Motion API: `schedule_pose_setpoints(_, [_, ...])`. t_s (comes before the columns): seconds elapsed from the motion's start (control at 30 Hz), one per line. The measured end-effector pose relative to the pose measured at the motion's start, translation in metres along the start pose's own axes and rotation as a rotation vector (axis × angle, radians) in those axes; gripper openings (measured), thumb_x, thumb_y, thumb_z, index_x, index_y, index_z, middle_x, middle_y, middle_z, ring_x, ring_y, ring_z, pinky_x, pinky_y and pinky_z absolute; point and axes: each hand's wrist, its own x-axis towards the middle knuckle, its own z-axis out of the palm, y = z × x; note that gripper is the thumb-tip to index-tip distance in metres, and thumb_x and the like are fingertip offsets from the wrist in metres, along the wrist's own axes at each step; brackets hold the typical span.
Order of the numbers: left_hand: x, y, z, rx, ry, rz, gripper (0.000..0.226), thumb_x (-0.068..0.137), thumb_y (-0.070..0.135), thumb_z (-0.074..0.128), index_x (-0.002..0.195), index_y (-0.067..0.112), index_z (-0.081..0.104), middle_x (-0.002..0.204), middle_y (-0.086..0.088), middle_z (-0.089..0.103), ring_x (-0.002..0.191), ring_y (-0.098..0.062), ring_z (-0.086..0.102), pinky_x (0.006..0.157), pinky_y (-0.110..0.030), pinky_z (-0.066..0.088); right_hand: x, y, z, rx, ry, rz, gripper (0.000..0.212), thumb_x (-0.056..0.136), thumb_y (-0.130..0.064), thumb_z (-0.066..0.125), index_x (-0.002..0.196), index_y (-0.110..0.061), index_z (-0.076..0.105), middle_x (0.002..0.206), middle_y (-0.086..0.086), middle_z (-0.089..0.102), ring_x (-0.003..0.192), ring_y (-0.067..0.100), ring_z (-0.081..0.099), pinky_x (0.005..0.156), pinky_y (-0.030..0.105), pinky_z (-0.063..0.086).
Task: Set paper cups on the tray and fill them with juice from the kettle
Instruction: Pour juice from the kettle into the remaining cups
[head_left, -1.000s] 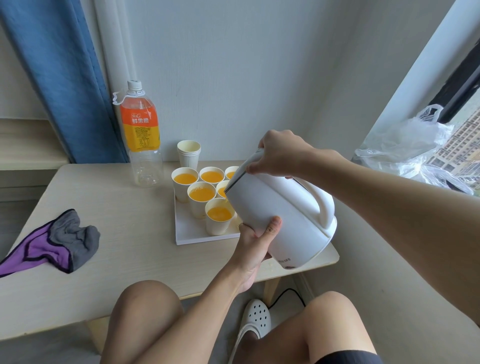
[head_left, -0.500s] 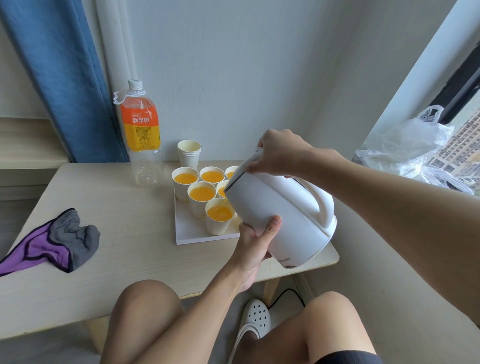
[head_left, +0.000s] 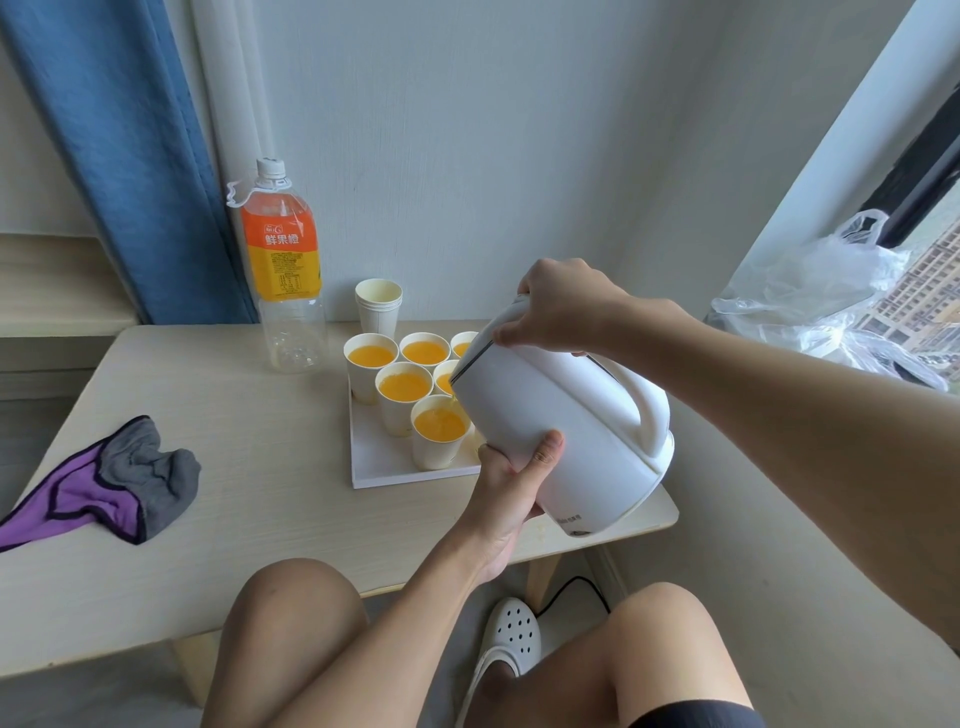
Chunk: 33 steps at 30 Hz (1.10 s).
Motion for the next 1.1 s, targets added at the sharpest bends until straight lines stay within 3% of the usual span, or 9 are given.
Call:
schedule_pose_setpoints(0.2, [0.001,-0.001,-0.001,0.019,-0.010,0.018,0.094,0.069,0.057,0.083,0.145,0.018,0.044,0.139,-0.006,0.064,0.130,-0.026,0.061,0.103,-0.052,0.057,-0.002,0.005,0.001,0.006,0.018,-0.011,0.036,0.079,-0.045,0.072,0.087,-0.013,0.059,0.076,0.005,0.058,0.051,0.021,0.057,0.049,0.024,0.041])
schedule_pose_setpoints(0.37, [0.008,-0.004,-0.006,0.099,0.045,0.045,0.110,0.061,0.066,0.091,0.144,0.015,0.041,0.142,-0.005,0.062,0.131,-0.020,0.061,0.110,-0.059,0.049,-0.010,0.021,0.004,0.081,0.078,-0.014,0.036,0.079,-0.049,0.072,0.088,-0.015,0.063,0.079,0.003,0.061,0.074,0.027,0.060,0.056,0.028,0.041])
schedule_pose_setpoints(0.5, [0.011,-0.005,-0.006,0.145,0.041,0.055,0.112,0.059,0.065,0.093,0.144,0.015,0.040,0.139,0.000,0.064,0.129,-0.014,0.062,0.111,-0.053,0.050,-0.020,0.038,0.004,0.156,0.114,-0.001,0.030,0.081,-0.049,0.071,0.080,-0.021,0.061,0.072,-0.004,0.058,0.069,0.018,0.057,0.050,0.025,0.036])
schedule_pose_setpoints(0.6, [0.014,-0.009,0.001,0.146,0.020,0.038,0.109,0.061,0.059,0.090,0.144,0.013,0.038,0.138,0.002,0.065,0.128,-0.012,0.062,0.112,-0.047,0.050,-0.022,0.048,0.004,0.158,0.118,0.029,0.031,0.081,-0.049,0.071,0.084,-0.018,0.063,0.074,-0.002,0.060,0.071,0.019,0.060,0.050,0.026,0.039])
schedule_pose_setpoints(0.7, [0.018,-0.014,0.010,0.141,0.018,0.015,0.111,0.057,0.064,0.091,0.142,0.017,0.038,0.139,0.003,0.064,0.130,-0.013,0.060,0.113,-0.049,0.049,-0.021,0.056,0.003,0.153,0.095,0.057,0.034,0.081,-0.050,0.071,0.087,-0.017,0.064,0.075,0.001,0.061,0.065,0.021,0.063,0.052,0.027,0.043])
schedule_pose_setpoints(0.93, [0.026,-0.022,0.029,0.111,-0.005,-0.026,0.119,0.051,0.076,0.091,0.143,0.017,0.044,0.139,0.002,0.064,0.130,-0.016,0.060,0.113,-0.055,0.047,-0.017,0.066,-0.002,0.100,0.041,0.111,0.032,0.082,-0.047,0.072,0.076,-0.018,0.060,0.066,0.005,0.057,0.042,0.020,0.053,0.046,0.022,0.038])
schedule_pose_setpoints(1.1, [0.028,-0.024,0.036,0.089,-0.016,-0.068,0.120,0.050,0.078,0.090,0.141,0.016,0.044,0.135,0.003,0.067,0.130,-0.019,0.061,0.113,-0.058,0.046,-0.011,0.066,-0.004,0.057,0.019,0.121,0.033,0.081,-0.046,0.072,0.071,-0.019,0.057,0.060,0.005,0.056,0.039,0.021,0.052,0.049,0.024,0.040])
